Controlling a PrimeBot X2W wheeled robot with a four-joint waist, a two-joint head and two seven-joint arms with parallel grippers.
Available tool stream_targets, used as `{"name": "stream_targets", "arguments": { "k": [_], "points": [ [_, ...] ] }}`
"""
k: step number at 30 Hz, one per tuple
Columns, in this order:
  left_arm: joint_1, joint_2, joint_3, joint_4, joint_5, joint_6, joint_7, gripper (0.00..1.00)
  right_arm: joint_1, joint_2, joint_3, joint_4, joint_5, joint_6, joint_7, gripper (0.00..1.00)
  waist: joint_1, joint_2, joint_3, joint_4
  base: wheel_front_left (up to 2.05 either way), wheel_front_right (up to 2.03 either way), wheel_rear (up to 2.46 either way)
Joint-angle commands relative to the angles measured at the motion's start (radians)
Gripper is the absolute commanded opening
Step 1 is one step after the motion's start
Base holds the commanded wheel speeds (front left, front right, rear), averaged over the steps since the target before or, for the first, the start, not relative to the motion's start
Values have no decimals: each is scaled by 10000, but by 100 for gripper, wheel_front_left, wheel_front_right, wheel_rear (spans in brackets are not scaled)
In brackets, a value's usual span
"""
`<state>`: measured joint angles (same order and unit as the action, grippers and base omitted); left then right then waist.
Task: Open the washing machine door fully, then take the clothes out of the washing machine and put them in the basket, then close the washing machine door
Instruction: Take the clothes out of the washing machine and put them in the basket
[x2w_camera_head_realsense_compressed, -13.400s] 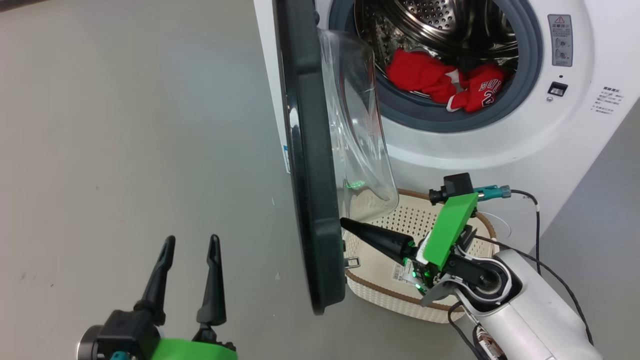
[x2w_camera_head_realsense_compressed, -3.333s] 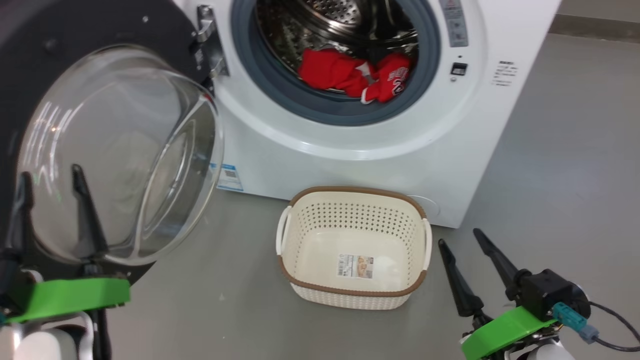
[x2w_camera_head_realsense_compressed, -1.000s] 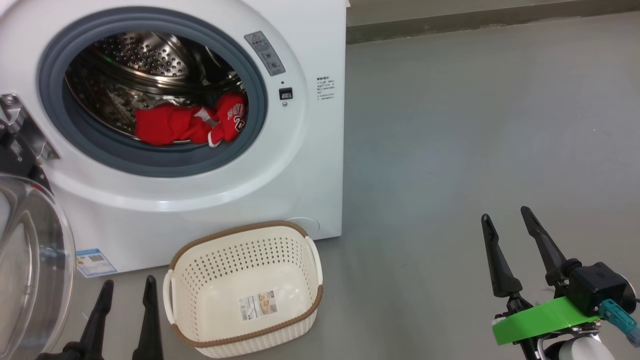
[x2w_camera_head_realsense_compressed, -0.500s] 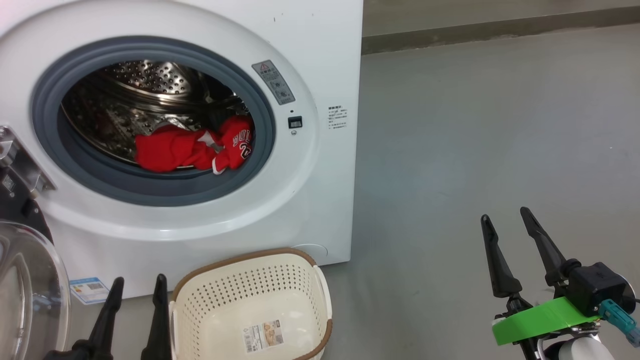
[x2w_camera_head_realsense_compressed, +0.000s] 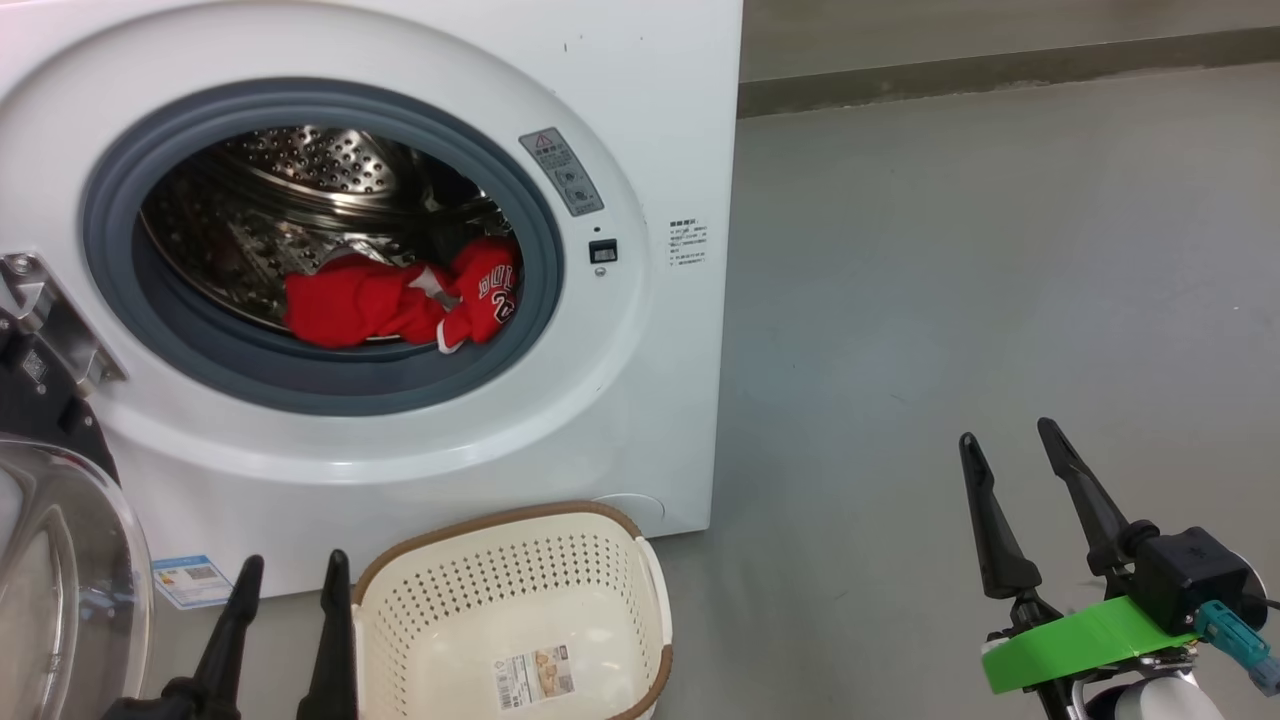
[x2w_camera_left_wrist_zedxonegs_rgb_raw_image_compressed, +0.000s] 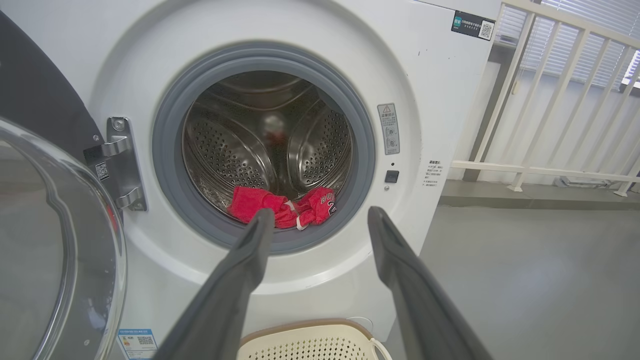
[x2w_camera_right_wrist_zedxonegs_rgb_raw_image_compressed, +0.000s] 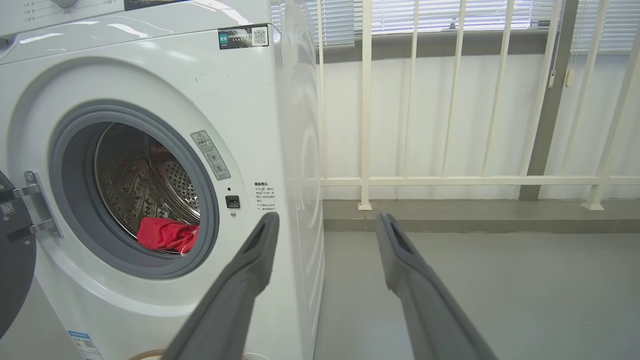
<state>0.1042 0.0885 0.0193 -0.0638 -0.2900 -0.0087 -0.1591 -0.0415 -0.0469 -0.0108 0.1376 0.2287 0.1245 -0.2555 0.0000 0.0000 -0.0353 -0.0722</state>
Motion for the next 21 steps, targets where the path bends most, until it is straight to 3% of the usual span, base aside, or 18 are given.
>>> {"name": "stream_targets", "arguments": {
  "k": [1, 21],
  "points": [
    [-129, 171, 257, -328, 85, 25, 21, 100, -56, -33, 297, -227, 17, 62, -63, 100, 0, 0, -4, 10, 0, 0, 0],
    [-784, 171, -73, 14, 151, 214, 0, 100, -59, -33, 361, -252, -54, 62, -63, 100, 0, 0, 439, 391, 0, 0, 0]
  ]
}}
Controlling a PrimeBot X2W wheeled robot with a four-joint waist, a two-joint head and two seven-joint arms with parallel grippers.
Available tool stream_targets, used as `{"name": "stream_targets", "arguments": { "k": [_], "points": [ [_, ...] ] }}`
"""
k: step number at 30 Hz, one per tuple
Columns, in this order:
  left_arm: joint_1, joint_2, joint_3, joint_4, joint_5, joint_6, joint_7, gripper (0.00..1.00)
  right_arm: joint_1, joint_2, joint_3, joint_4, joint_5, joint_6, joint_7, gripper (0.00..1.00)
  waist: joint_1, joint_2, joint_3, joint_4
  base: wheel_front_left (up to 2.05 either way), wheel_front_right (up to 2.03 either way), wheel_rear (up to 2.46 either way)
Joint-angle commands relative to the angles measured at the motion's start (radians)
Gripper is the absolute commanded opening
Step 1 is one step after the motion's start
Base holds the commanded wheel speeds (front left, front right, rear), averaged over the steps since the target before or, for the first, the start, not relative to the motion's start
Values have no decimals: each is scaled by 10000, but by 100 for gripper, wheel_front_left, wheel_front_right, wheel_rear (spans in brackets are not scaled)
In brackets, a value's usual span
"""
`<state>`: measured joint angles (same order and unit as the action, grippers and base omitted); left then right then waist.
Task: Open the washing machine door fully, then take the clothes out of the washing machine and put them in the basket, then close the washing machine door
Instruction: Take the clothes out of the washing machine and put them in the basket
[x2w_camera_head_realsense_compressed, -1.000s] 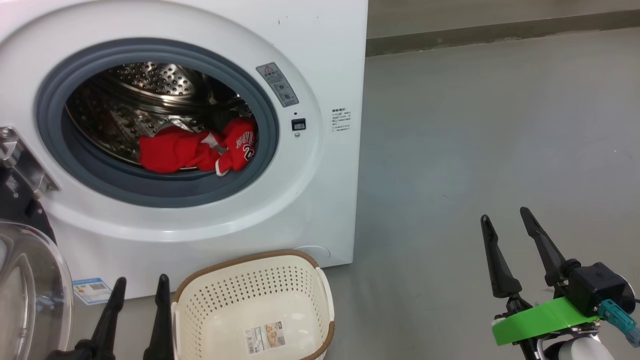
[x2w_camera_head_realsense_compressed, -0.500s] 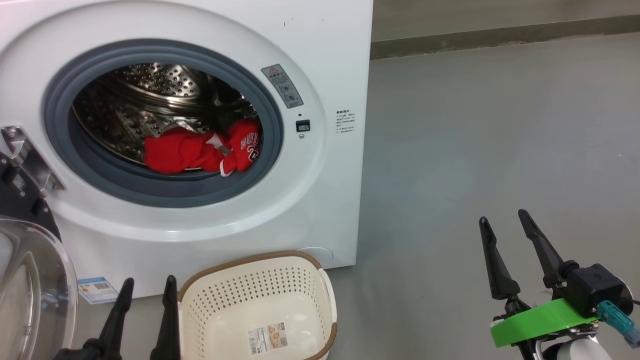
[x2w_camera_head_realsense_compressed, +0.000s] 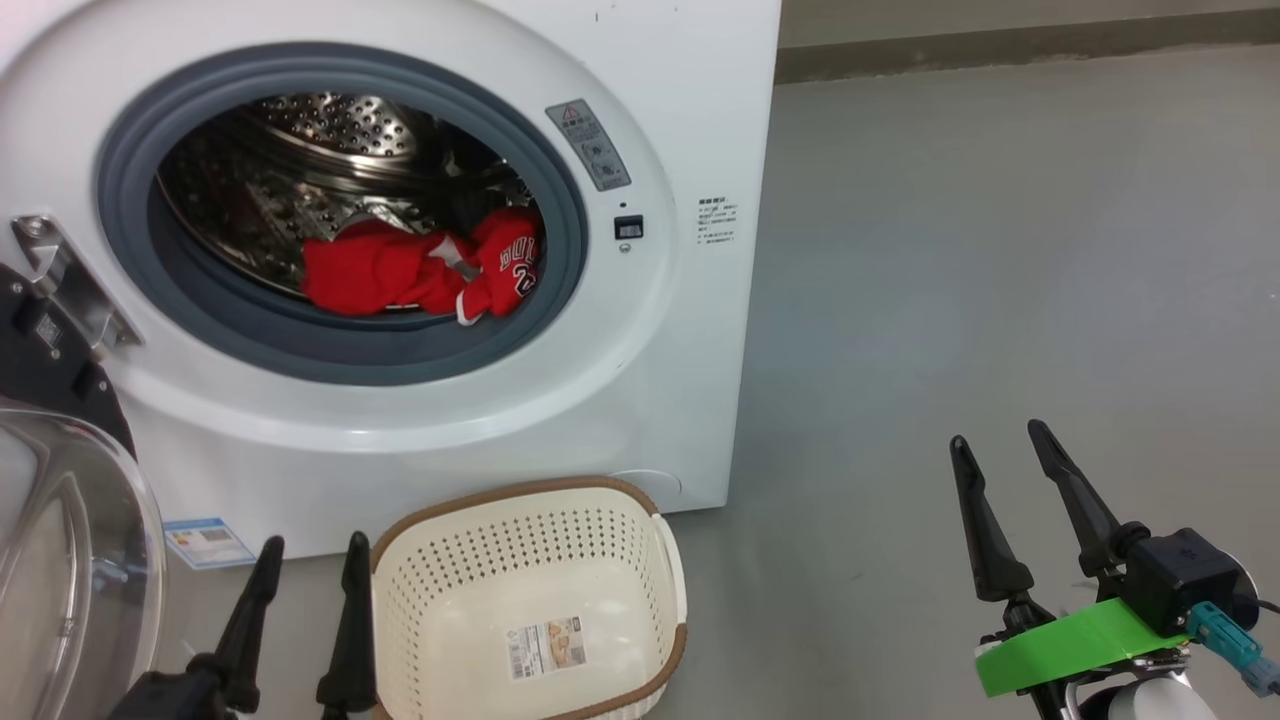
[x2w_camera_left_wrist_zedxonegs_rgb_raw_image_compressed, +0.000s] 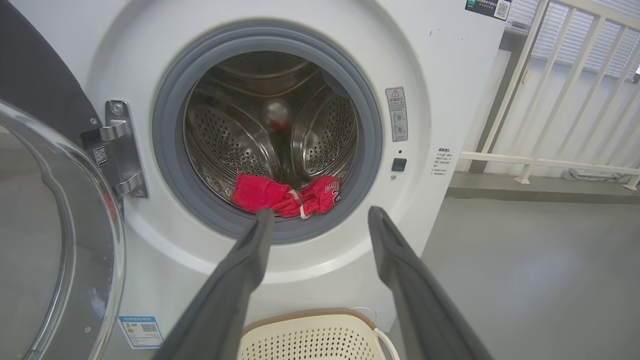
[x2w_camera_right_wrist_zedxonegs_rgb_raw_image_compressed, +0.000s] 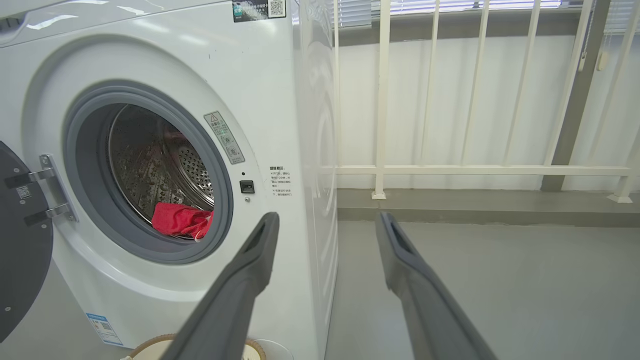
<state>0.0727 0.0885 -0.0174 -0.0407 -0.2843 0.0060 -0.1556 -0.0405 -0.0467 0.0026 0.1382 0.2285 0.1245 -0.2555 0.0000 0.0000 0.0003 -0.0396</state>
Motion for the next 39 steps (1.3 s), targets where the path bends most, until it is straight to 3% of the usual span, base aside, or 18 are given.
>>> {"name": "stream_targets", "arguments": {
  "k": [1, 21, 39],
  "points": [
    [-535, 172, 276, -194, 103, 76, -41, 100, -83, -35, 224, -268, -53, 62, -63, 100, 0, 0, 156, 90, 0, 0, 0],
    [-3167, 207, -91, 1122, -8, -157, -406, 100, -838, -35, 265, -535, -153, 62, -63, 100, 0, 0, 2222, 399, 0, 0, 0],
    [-6080, 722, 162, 2892, -91, -163, -619, 100, -1461, -35, 240, -799, -322, 62, -63, 100, 0, 0, 3941, 224, 0, 0, 0]
  ]
}}
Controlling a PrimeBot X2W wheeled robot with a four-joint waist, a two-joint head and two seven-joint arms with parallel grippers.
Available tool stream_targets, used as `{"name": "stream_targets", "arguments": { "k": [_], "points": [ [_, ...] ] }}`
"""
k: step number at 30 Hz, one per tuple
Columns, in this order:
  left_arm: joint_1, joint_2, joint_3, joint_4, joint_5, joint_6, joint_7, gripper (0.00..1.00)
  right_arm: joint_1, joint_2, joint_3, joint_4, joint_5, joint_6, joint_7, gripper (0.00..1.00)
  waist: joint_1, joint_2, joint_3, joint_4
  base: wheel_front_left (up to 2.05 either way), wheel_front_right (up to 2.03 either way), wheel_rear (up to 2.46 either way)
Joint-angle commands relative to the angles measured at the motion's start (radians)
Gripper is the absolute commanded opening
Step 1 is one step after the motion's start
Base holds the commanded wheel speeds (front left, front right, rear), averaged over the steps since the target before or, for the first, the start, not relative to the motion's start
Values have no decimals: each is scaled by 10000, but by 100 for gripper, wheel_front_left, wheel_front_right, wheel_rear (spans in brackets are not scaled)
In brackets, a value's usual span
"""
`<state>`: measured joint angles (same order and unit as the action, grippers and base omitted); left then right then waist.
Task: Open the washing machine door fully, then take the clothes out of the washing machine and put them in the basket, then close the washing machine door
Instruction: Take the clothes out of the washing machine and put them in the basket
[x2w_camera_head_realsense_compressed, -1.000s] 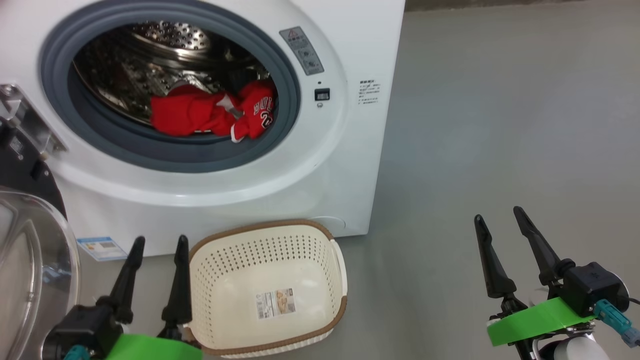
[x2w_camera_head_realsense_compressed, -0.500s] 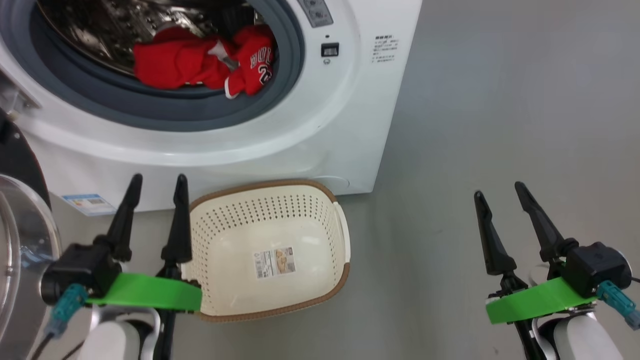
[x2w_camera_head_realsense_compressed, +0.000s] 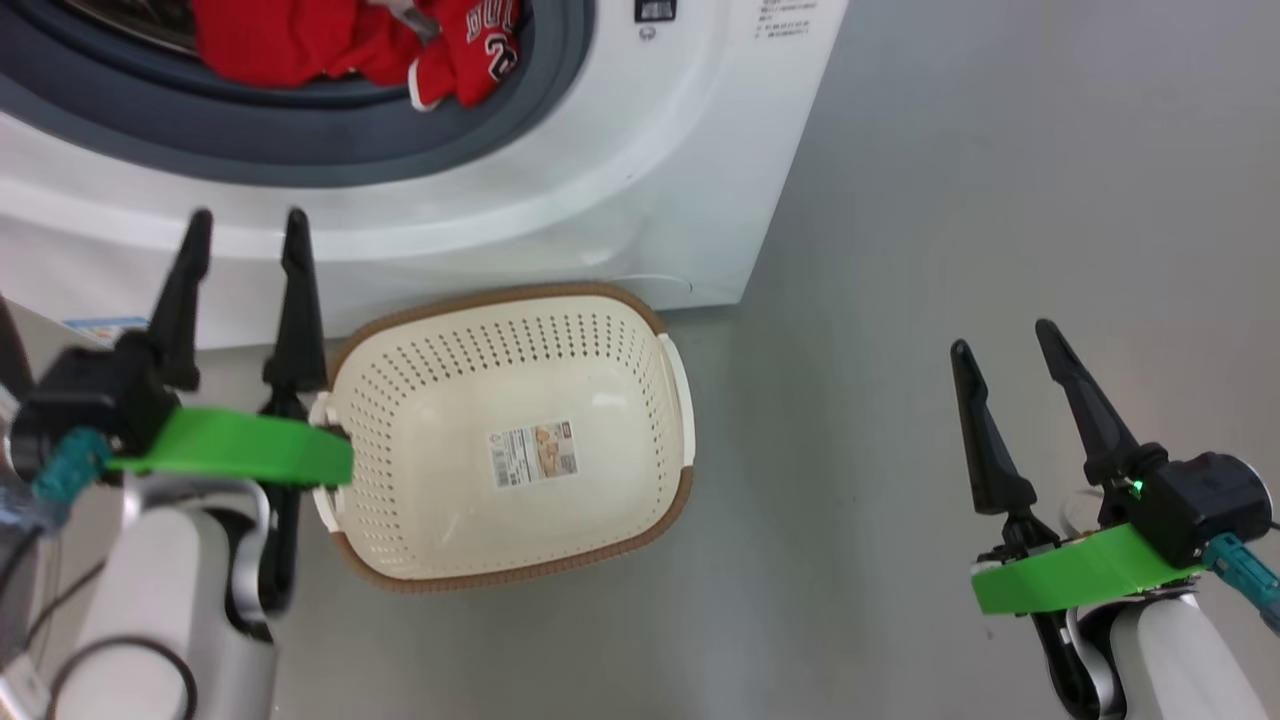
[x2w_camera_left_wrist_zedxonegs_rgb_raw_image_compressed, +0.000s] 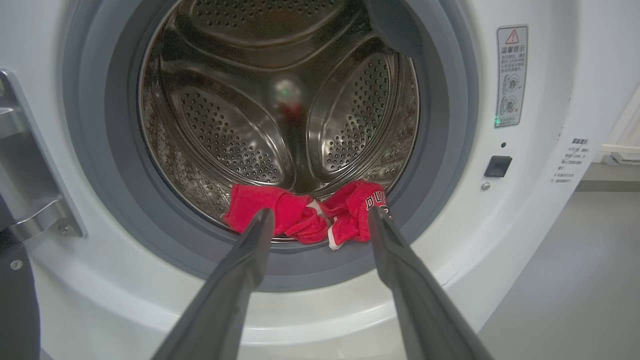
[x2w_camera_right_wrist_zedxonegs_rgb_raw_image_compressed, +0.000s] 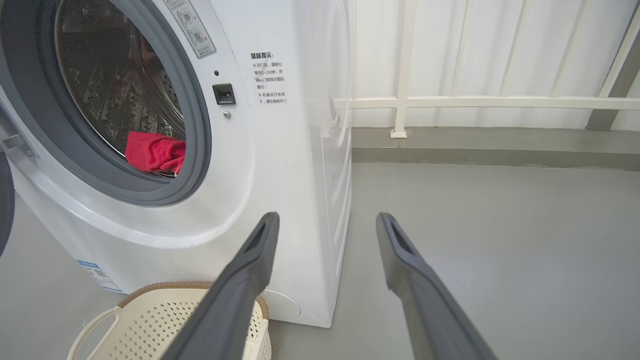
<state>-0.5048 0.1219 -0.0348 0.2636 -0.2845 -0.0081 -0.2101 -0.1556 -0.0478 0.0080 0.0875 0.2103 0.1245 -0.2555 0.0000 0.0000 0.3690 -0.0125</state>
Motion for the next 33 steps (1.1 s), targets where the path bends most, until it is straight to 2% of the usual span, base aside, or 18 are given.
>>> {"name": "stream_targets", "arguments": {
  "k": [1, 11, 22, 33],
  "points": [
    [-475, 414, 345, -14, -96, -25, -89, 100, -334, -24, 185, -305, -149, 62, -63, 100, 0, 0, 329, -49, 0, 0, 0],
    [-2412, 550, 283, 1503, -62, -61, -264, 100, -576, -24, 201, -411, -248, 62, -63, 100, 0, 0, 1060, -43, 0, 0, 0],
    [-4286, 613, 432, 3140, -291, -341, -462, 100, -675, -24, 20, -605, -249, 62, -63, 100, 0, 0, 1813, -66, 0, 0, 0],
    [-5890, 842, 394, 4330, 140, -314, -513, 100, -917, -24, 42, -721, -293, 62, -63, 100, 0, 0, 2490, -165, 0, 0, 0]
  ]
}}
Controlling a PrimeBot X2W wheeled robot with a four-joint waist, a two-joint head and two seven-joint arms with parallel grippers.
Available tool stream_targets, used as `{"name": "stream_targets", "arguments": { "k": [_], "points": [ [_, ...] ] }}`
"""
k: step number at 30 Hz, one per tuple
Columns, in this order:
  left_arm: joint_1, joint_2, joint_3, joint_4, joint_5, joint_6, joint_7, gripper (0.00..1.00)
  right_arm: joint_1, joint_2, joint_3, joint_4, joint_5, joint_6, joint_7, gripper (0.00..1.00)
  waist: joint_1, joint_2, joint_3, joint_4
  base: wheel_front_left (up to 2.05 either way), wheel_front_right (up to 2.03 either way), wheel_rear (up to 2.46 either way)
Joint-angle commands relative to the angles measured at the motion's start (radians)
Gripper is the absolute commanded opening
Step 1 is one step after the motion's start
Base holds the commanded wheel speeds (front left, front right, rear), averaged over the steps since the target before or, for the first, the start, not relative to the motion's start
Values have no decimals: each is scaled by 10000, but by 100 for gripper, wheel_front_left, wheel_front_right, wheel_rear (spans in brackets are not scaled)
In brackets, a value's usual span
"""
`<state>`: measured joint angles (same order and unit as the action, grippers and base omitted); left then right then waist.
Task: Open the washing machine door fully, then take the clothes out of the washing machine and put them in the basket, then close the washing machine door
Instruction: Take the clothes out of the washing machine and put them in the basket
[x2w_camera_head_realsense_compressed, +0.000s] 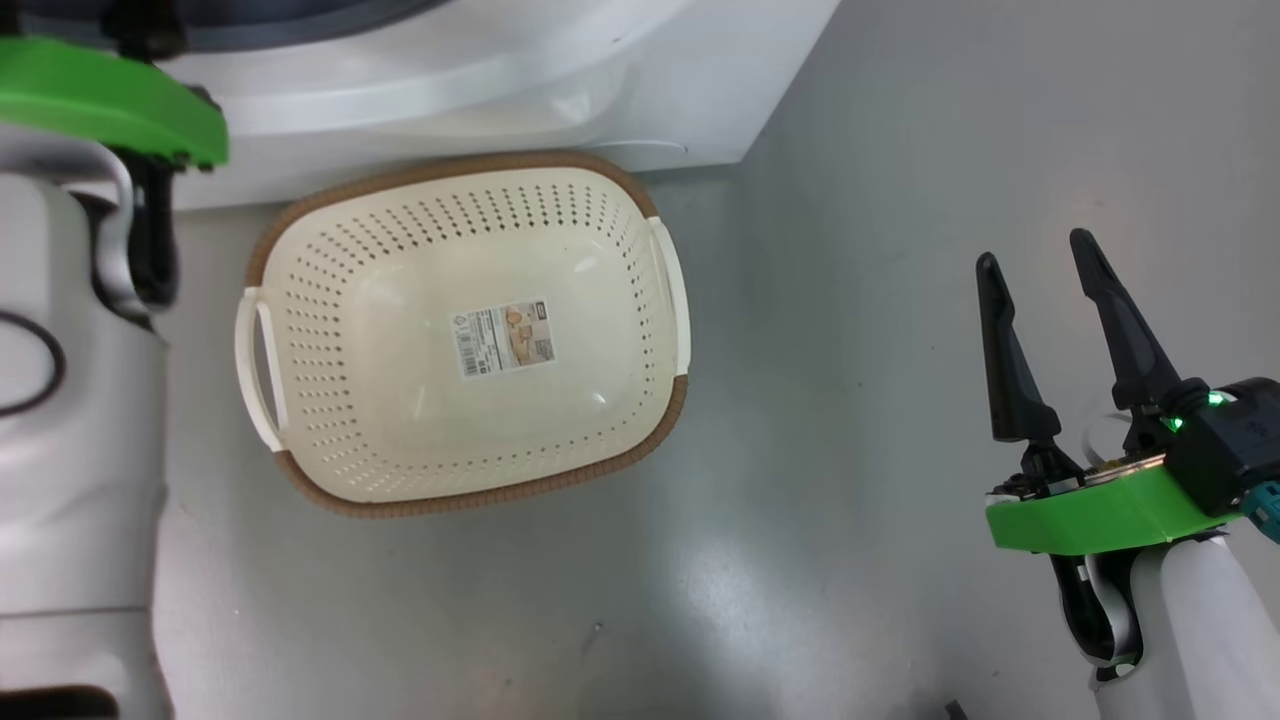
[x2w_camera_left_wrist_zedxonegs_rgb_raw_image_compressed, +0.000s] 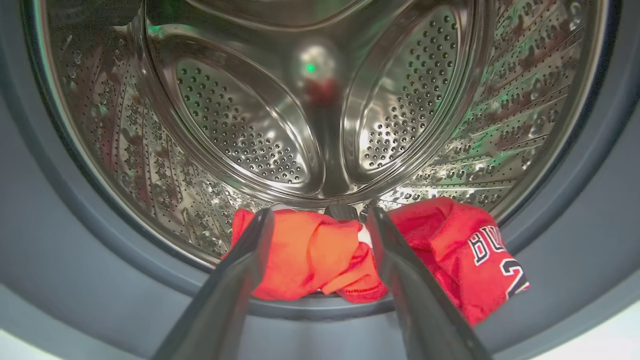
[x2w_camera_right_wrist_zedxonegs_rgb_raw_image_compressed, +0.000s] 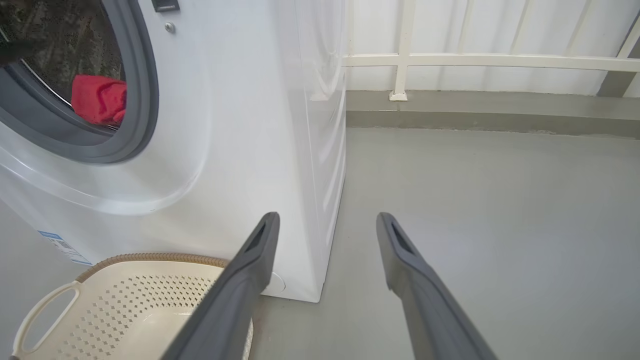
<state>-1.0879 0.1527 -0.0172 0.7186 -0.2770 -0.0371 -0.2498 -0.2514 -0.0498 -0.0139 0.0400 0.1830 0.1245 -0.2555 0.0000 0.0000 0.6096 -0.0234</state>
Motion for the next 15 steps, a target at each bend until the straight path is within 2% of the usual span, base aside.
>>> {"name": "stream_targets", "arguments": {
  "k": [1, 15],
  "points": [
    [-194, 597, 213, -103, 121, -15, -117, 100, 20, -4, 287, -237, -18, 62, -63, 100, 0, 0, 128, -86, 0, 0, 0],
    [-1974, 1289, -134, 1870, 787, 161, -119, 100, -115, -4, 436, -216, -21, 62, -63, 100, 0, 0, 530, -545, 0, 0, 0]
  ]
}}
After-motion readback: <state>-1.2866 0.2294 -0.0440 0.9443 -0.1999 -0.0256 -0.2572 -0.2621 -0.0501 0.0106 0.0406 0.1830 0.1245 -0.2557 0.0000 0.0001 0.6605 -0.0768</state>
